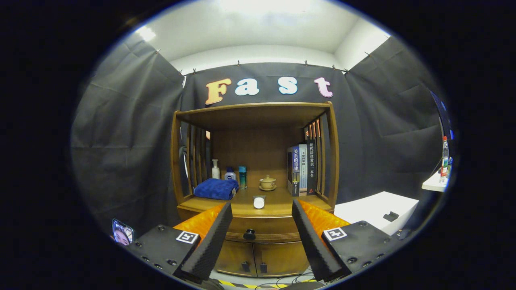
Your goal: Pull open the drawer, take out the items inside it, and place them on the countertop above the cabinet.
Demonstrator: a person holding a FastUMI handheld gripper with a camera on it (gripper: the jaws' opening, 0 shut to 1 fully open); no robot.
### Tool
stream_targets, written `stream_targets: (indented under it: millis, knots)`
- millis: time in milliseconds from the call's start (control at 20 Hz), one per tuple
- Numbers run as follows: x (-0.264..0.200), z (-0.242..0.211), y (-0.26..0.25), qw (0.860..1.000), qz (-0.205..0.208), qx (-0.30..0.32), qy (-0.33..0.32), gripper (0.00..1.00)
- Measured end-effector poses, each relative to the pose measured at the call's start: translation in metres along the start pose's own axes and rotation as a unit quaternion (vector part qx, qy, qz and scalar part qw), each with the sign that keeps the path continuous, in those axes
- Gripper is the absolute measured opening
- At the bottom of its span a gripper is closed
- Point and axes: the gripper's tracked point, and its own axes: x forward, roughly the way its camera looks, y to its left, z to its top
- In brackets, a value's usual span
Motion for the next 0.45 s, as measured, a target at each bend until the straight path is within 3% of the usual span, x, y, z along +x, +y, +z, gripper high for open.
stream_targets:
  millis: [450]
  knots:
    - [-0.0023,0.0036,0.0066,1.000,0.002,0.007,-0.004,0.97]
